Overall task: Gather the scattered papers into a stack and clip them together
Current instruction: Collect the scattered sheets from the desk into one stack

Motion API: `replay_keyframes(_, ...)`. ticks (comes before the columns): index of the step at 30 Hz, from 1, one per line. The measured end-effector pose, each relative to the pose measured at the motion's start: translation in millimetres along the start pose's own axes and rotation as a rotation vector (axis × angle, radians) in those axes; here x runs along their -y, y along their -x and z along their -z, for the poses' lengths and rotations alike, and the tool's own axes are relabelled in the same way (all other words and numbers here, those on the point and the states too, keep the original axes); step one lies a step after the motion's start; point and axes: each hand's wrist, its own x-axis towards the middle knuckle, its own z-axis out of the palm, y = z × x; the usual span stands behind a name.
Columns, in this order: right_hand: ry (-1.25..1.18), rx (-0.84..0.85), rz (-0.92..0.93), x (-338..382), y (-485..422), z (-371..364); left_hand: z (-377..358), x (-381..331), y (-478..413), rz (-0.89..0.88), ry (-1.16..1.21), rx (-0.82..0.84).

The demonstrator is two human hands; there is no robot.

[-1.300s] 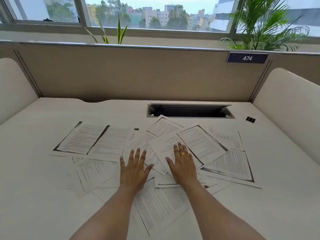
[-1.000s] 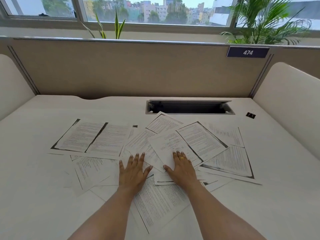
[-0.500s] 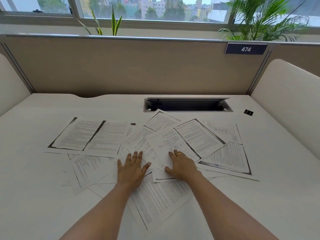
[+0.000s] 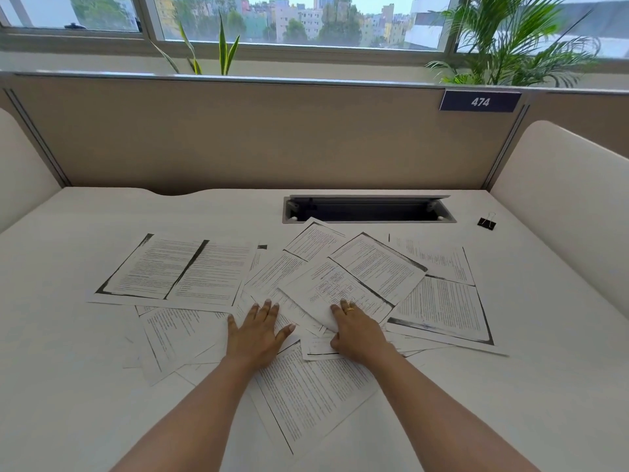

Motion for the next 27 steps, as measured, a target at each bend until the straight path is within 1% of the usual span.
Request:
replay_keyframes(3,0.016,-0.04,0.012,-2,4,1,2,0,0,0.002,0.016,0.021)
replay_keyframes(7,0.09,-0.189,0.04,-6,8,-5,7,5,-6,-0.003,0.083,0.091)
replay_keyframes(9,0.101,-0.238,0.044,-9,11,-8,12,5,-9,0.002,0.187,0.131)
replay_keyframes(11,0.07,-0.253,0.06,-11,13,-10,20,3,-7,0.018,0.335,0.137)
replay_keyframes(14,0.009,-0.238,0.089,-12,19,-10,27,-2,-5,0.036,0.63,0.013)
replay_keyframes(15,0.001,-0.231,0.099,-12,22,-9,29,-3,-5,0.042,0.682,-0.034)
replay_keyframes(18,-0.027,-0.207,0.109,-12,25,-7,34,-3,-6,0.068,0.7,-0.121)
replay_keyframes(19,-0.04,-0.201,0.105,-12,25,-7,35,-3,-7,0.087,0.724,-0.136)
replay_keyframes(21,-0.076,-0.222,0.095,-10,25,-7,36,-3,-8,0.146,0.857,-0.141)
replay_keyframes(24,-0.172,-0.319,0.082,-4,28,-11,34,-3,-8,0.257,1.05,-0.142)
replay_keyframes(25,-0.194,-0.328,0.083,-1,30,-13,33,-3,-9,0.292,1.107,-0.141)
replay_keyframes(27,-0.2,-0.294,0.084,4,34,-18,30,-4,-11,0.345,1.213,-0.129)
